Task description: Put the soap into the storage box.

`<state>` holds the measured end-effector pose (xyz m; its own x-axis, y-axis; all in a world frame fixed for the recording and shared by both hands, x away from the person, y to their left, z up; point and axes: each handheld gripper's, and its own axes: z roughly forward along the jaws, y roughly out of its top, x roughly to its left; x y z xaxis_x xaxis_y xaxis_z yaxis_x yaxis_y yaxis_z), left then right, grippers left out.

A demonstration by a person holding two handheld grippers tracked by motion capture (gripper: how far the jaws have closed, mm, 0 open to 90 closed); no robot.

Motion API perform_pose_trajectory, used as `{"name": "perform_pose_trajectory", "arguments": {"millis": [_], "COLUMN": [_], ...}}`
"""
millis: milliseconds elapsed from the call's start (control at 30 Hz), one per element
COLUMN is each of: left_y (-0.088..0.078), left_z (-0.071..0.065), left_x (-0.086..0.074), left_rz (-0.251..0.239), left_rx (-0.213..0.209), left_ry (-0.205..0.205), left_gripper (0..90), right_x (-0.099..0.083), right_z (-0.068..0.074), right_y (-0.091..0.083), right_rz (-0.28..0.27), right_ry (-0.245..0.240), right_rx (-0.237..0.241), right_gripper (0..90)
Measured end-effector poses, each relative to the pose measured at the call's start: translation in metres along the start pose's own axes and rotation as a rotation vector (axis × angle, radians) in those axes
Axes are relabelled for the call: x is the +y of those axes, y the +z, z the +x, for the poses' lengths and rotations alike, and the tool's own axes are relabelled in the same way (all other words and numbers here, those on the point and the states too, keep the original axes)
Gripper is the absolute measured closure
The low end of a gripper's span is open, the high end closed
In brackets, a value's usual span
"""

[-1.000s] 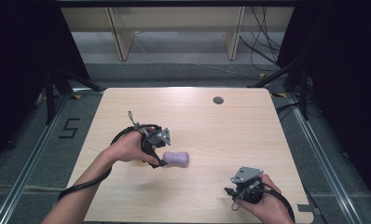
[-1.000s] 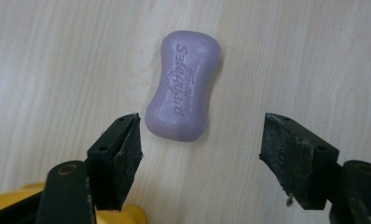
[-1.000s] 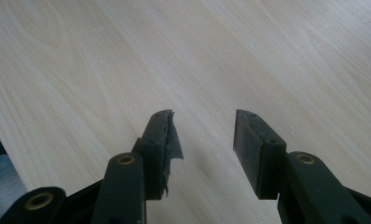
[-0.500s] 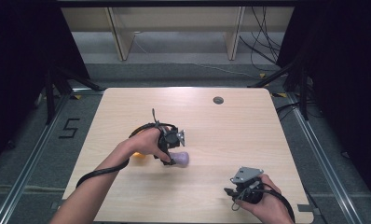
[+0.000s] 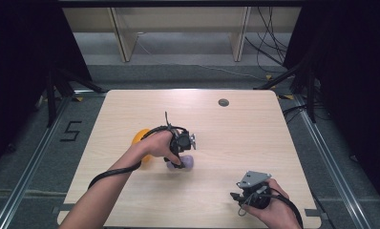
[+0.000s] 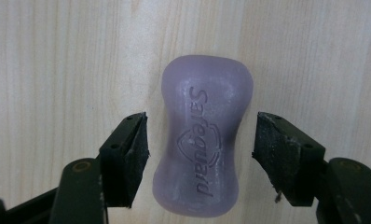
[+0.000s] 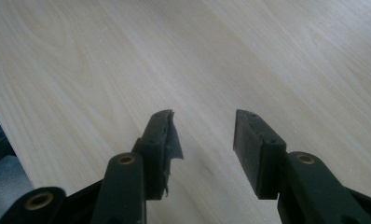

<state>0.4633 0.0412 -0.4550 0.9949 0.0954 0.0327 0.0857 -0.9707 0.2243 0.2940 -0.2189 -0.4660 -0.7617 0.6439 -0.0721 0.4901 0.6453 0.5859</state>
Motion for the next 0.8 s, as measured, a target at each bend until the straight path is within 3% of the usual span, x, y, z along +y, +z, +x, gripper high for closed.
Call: {"name": "perform_pose_trajectory", "arguments": {"millis": [167, 500, 800], "left_y": [0.003, 0.010, 0.014], "left_z": [0.000, -0.001, 0.000], "left_x": [0.001, 0.000, -0.003], "left_rz": [0.013, 0.047, 0.063], "left_rx": [-0.005, -0.013, -0.014], "left_ry": [-0.010, -0.022, -0.022], "left_gripper": [36.6, 40.1, 42.4], "right_x": [0.000, 0.001, 0.002], "right_z": [0.001, -0.001, 0.001], "right_y": [0.000, 0.002, 0.004], "right_rz": [0.002, -0.004, -0.012], "right_ry": [0.014, -0.019, -0.007], "right_rx": [0.004, 0.004, 0.003], "right_gripper": [57.6, 57.6, 57.6]}}
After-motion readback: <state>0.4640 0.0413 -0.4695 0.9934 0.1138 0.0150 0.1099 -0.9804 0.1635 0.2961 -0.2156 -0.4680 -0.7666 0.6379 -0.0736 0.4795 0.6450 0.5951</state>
